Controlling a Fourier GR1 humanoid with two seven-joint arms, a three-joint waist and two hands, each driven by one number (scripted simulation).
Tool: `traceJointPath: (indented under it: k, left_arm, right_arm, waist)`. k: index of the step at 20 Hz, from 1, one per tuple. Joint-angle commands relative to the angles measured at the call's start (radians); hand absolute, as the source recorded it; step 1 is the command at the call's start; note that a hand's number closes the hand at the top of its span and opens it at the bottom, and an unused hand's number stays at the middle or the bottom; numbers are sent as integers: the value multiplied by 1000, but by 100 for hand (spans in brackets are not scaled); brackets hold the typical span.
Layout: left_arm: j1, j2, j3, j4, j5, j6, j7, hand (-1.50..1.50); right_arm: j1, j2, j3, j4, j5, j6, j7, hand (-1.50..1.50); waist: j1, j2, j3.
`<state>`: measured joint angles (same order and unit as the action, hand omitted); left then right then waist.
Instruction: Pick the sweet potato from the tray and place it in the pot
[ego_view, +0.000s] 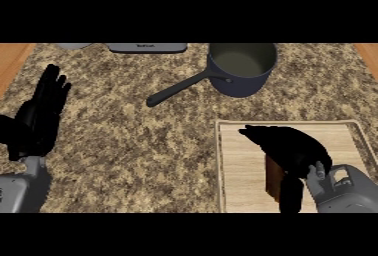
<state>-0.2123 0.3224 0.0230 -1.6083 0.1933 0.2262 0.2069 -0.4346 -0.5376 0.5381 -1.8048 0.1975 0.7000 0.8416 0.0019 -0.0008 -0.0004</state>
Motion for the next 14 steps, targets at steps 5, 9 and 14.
traceJointPath:
  k: [5,9,14]
  left_arm:
    - [5,-31,9,8,-29,-13,-18,0]
    - [58,-48,-27,-117,-69,22,53,0]
    - [62,-82,1,-7,-71,-35,-55,0]
  right_arm:
    - [38,42,22,55,179,36,14,-150]
    - [54,32,-9,137,221,35,-100,-150]
    - [94,25,-53,113,306,74,-169,-150]
  waist:
    - [-1,1,0]
    - [7,0,1]
    - [0,1,0]
